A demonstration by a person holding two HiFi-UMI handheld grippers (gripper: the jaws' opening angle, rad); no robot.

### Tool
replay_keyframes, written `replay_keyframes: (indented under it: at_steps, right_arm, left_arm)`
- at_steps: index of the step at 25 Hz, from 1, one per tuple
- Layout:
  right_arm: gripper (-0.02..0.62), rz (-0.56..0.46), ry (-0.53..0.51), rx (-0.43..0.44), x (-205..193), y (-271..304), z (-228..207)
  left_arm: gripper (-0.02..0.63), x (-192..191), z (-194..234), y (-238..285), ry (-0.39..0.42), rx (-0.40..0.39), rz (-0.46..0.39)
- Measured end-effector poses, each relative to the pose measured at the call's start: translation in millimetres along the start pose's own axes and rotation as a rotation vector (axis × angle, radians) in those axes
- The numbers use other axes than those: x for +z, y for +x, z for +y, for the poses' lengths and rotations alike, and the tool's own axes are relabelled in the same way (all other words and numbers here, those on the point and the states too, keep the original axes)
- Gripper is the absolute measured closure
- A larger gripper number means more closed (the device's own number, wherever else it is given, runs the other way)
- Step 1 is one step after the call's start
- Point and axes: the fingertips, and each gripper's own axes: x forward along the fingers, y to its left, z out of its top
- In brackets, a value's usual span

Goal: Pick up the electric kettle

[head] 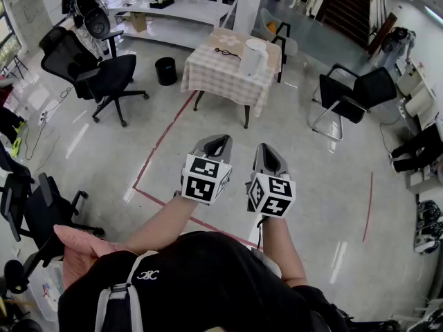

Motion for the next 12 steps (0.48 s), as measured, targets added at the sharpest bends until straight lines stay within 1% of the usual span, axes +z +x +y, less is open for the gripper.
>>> replay_keyframes:
  at_steps: [6, 10, 12]
  right_arm:
    - [0.597, 0.007, -0.016, 0.012, -3.6, 1.1, -12.4]
    - [0.597, 0.005, -0.005, 0.009, -6.0, -0.1, -26.6]
    - [0.597, 0.01, -0.001, 0.015, -8.7, 0.0, -35.2]
  left_arm:
    - [0.606, -4.2, -9.0, 14.1, 0.001, 0.008, 0.022]
    - [0.606, -5.3, -19.7, 24.6, -0.022, -0.003, 0.025]
    - [0.606, -5.7, -27.0, 31.4, -0.019, -0.004, 0.027]
